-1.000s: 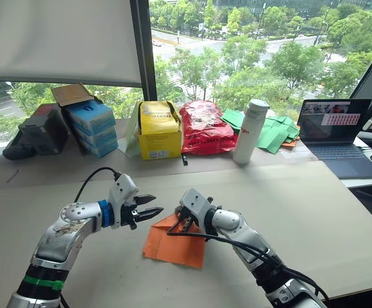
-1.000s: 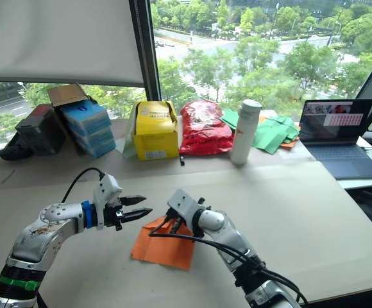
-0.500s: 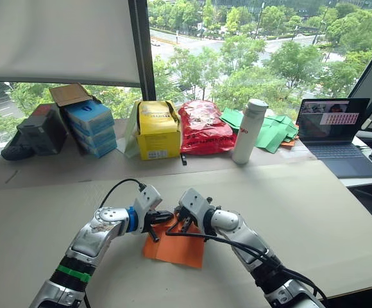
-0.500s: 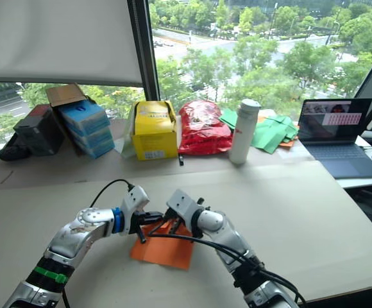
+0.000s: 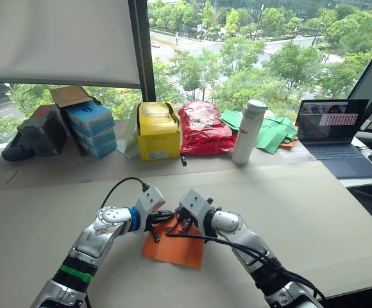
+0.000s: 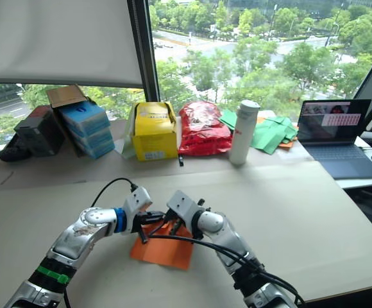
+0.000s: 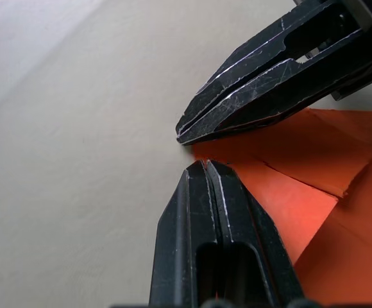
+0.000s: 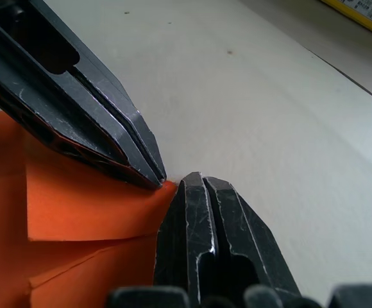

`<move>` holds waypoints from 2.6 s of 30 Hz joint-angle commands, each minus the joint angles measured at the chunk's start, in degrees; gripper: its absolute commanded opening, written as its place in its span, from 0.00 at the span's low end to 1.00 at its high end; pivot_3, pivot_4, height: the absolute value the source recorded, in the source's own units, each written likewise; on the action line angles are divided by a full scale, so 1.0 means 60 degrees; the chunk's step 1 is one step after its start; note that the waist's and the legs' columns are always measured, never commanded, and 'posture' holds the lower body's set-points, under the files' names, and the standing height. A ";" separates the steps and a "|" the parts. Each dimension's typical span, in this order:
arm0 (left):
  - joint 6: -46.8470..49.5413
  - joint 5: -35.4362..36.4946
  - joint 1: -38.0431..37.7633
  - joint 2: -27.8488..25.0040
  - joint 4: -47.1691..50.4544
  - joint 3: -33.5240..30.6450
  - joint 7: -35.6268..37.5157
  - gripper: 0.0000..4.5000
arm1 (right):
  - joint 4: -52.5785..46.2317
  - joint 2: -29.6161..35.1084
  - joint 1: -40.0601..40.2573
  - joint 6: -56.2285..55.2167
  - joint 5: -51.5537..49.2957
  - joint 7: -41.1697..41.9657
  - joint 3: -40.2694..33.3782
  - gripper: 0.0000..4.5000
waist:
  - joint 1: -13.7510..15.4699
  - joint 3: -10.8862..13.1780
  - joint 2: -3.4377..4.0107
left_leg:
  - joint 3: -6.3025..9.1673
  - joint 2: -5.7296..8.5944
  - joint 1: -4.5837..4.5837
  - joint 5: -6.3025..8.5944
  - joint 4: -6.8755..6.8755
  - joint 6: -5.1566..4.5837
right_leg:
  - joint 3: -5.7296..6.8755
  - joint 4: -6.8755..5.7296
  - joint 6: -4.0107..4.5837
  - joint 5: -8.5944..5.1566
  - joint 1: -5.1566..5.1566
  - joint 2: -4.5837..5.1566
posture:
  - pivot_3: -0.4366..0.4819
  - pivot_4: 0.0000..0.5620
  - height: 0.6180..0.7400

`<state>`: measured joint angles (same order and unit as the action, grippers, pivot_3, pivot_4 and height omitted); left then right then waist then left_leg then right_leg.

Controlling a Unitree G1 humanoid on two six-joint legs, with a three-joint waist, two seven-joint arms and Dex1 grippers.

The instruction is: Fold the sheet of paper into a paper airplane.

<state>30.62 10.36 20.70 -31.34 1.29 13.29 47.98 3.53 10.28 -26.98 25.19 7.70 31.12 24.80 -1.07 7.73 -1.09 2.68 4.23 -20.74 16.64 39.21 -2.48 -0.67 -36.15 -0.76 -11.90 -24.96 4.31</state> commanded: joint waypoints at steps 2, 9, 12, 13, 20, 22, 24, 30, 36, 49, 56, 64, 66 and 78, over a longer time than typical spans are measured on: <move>0.0367 -0.0206 -0.0725 -0.0489 -0.0050 0.0094 0.0141 0.01 | 0.0030 0.0048 0.0124 0.0191 0.0056 0.0036 0.0006 0.00 | -0.0003 0.0000 0.0000 | -0.0003 -0.0001 0.0029 0.0008 -0.0023 -0.0014 | -0.0004 0.0002 0.0000 0.0000 0.0014 0.0000 | 0.48 0.27 1.00; 0.0540 -0.0005 -0.1529 -0.1069 0.0620 -0.0338 0.0276 0.01 | 0.0059 0.0031 0.0101 0.0190 0.0056 0.0066 0.0017 0.00 | -0.0031 0.0000 0.0003 | -0.0001 -0.0006 0.0095 0.0028 -0.0047 -0.0046 | 0.0000 0.0018 -0.0001 -0.0003 0.0078 -0.0003 | 0.48 0.27 1.00; 0.0659 0.0098 -0.1988 -0.1410 0.0990 -0.0616 0.0304 0.01 | 0.0083 0.0043 0.0084 0.0178 0.0056 0.0093 0.0011 0.00 | -0.0050 0.0001 0.0004 | -0.0002 -0.0007 0.0096 0.0028 -0.0049 -0.0045 | -0.0001 0.0018 -0.0001 -0.0003 0.0077 -0.0002 | 0.48 0.27 1.00; 0.0662 0.0093 -0.2122 -0.1519 0.1065 -0.0692 0.0291 0.01 | 0.0093 0.0047 0.0076 0.0166 0.0061 0.0105 0.0017 0.00 | -0.0047 0.0000 0.0006 | -0.0001 -0.0008 0.0097 0.0028 -0.0050 -0.0045 | 0.0000 0.0018 0.0000 -0.0003 0.0078 -0.0002 | 0.48 0.27 1.00; 0.0803 0.0259 -0.2321 -0.1736 0.1429 -0.0920 0.0210 0.01 | 0.0139 0.0024 0.0051 0.0113 0.0073 0.0149 0.0050 0.00 | -0.0041 0.0001 0.0008 | -0.0001 -0.0008 0.0101 0.0028 -0.0051 -0.0045 | 0.0003 0.0022 0.0001 -0.0004 0.0083 -0.0002 | 0.48 0.27 1.00; 0.0917 0.0432 -0.2037 -0.1715 0.1603 -0.1192 0.0142 0.01 | 0.0156 0.0017 0.0019 0.0060 0.0074 0.0147 0.0037 0.00 | -0.0045 0.0002 0.0009 | -0.0001 -0.0008 0.0101 0.0028 -0.0052 -0.0045 | 0.0003 0.0022 0.0001 -0.0004 0.0082 -0.0003 | 0.48 0.27 1.00; 0.1069 0.0753 -0.1668 -0.1639 0.1761 -0.1534 0.0117 0.01 | 0.0160 0.0012 -0.0017 -0.0016 0.0067 0.0131 -0.0008 0.00 | -0.0043 0.0003 0.0009 | 0.0000 -0.0008 0.0100 0.0027 -0.0052 -0.0044 | 0.0004 0.0022 0.0001 -0.0004 0.0081 -0.0003 | 0.48 0.27 1.00; 0.1636 0.1921 -0.0954 -0.1602 0.2060 -0.2245 0.0567 0.01 | -0.0038 0.0055 -0.0047 -0.0145 -0.0001 0.0172 -0.0177 0.00 | -0.0020 0.0016 0.0000 | 0.0001 -0.0008 0.0080 0.0022 -0.0049 -0.0035 | 0.0010 0.0021 0.0001 -0.0004 0.0060 -0.0004 | 0.48 0.27 1.00; 0.1276 0.1907 -0.0756 -0.0964 0.1889 -0.1641 0.0528 0.01 | -0.0141 0.0061 0.0004 -0.0274 -0.0043 0.0223 -0.0225 0.00 | 0.0006 0.0017 -0.0001 | -0.0001 -0.0006 0.0073 0.0008 -0.0054 -0.0010 | 0.0005 0.0035 0.0001 -0.0004 0.0061 -0.0001 | 0.48 0.27 1.00; -0.0396 0.0279 -0.0563 -0.0671 -0.0151 0.0019 0.0805 0.01 | -0.2397 0.0473 0.0669 0.0141 -0.0859 0.1021 -0.0548 0.00 | 0.0034 0.0022 -0.0006 | -0.0001 -0.0006 0.0044 0.0009 -0.0054 -0.0012 | 0.0003 0.0034 0.0001 -0.0004 0.0035 0.0001 | 0.48 0.27 1.00; -0.0542 0.0125 -0.0725 -0.0636 -0.0162 0.0131 0.0880 0.01 | -0.4896 0.1417 0.1715 0.1231 -0.1980 0.1918 -0.0606 0.00 | 0.0046 0.0021 -0.0006 | 0.0002 -0.0007 0.0052 0.0029 -0.0052 -0.0048 | 0.0005 0.0036 -0.0001 -0.0005 0.0048 0.0001 | 0.48 0.27 1.00; -0.0495 0.0104 -0.0577 -0.0540 -0.0200 0.0274 0.0937 0.01 | -0.6179 0.2607 0.2806 0.1896 -0.2957 0.2829 -0.0380 0.00 | 0.0065 0.0022 -0.0006 | 0.0003 -0.0007 0.0072 0.0035 -0.0053 -0.0058 | 0.0010 0.0057 -0.0008 -0.0010 0.0081 0.0004 | 0.48 0.27 1.00; -0.0484 0.0100 -0.0529 -0.0520 -0.0227 0.0296 0.0971 0.01 | -0.6500 0.2956 0.3052 0.2074 -0.3248 0.3128 -0.0247 0.00 | 0.0063 0.0022 -0.0006 | 0.0005 -0.0008 0.0072 0.0036 -0.0051 -0.0059 | 0.0010 0.0060 -0.0011 -0.0012 0.0087 0.0005 | 0.48 0.27 1.00; -0.0513 -0.0042 -0.0157 -0.0417 -0.0494 0.0485 0.1287 0.01 | -0.6576 0.4151 0.3749 0.2659 -0.1695 0.1757 0.1058 0.00 | 0.0175 0.0019 -0.0014 | 0.0012 -0.0008 0.0083 0.0039 -0.0045 -0.0064 | 0.0021 0.0079 -0.0028 -0.0023 0.0115 0.0011 | 0.48 0.27 1.00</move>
<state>26.37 11.52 20.44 -33.90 0.11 13.93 54.97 -37.04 35.35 -5.17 40.19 -5.51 45.64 31.88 -0.02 7.85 -1.18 2.75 4.18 -20.24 16.86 38.95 -2.86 -0.54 -35.67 -0.93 -12.04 -24.26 4.38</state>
